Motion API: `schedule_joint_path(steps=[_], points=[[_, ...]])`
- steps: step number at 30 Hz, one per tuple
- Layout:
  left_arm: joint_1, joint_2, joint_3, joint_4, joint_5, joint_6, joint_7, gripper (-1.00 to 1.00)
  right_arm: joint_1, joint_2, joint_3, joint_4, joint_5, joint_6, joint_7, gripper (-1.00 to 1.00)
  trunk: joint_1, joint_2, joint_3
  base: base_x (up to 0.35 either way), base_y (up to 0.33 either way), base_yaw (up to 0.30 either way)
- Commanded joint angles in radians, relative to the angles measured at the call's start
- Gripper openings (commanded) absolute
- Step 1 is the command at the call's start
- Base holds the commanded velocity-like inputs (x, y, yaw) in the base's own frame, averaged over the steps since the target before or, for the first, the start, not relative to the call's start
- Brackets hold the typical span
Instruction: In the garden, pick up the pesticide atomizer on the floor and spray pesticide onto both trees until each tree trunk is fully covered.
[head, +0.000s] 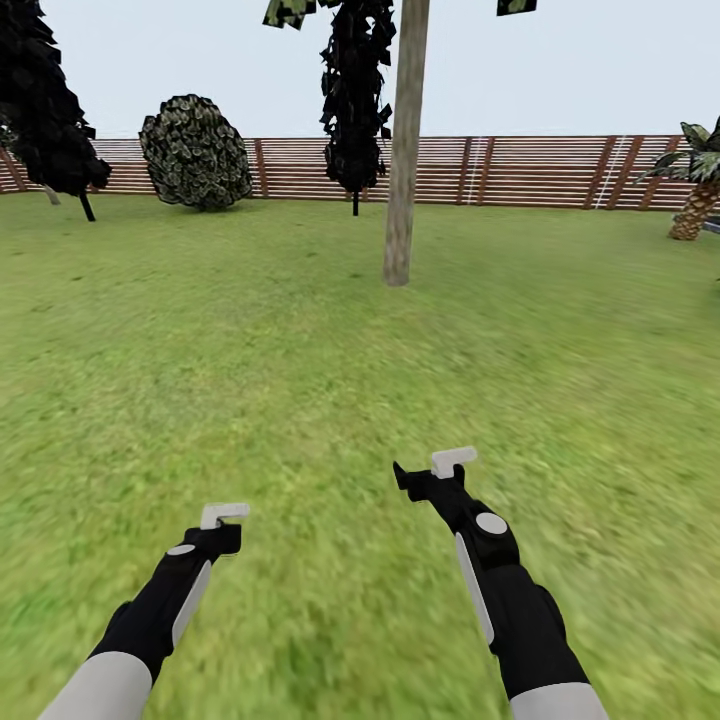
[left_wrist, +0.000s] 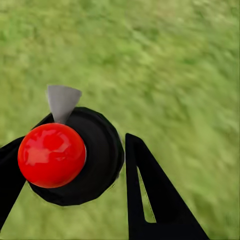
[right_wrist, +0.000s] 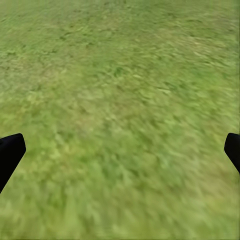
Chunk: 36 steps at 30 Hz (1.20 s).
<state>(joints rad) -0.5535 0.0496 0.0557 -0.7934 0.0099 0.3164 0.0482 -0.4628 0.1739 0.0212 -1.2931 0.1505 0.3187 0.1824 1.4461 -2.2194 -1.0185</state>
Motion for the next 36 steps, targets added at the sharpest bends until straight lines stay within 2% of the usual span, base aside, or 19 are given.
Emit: schedule_joint_path(steps=[1, 36], points=[[0.000, 0.000, 0.000, -0.002, 0.001, 0.006, 0.002, -1.00, 0.000, 0.001, -0.001, -0.002, 0.011, 0.005, 0.006, 1.00, 0.000, 0.000, -0.001, 0.338, 0.000, 0.000], [0.000, -0.001, 0.000, -0.001, -0.001, 0.006, 0.002, -1.00, 0.000, 0.001, 0.000, 0.000, 0.009, 0.005, 0.006, 1.00, 0.000, 0.000, -0.001, 0.338, 0.000, 0.000]])
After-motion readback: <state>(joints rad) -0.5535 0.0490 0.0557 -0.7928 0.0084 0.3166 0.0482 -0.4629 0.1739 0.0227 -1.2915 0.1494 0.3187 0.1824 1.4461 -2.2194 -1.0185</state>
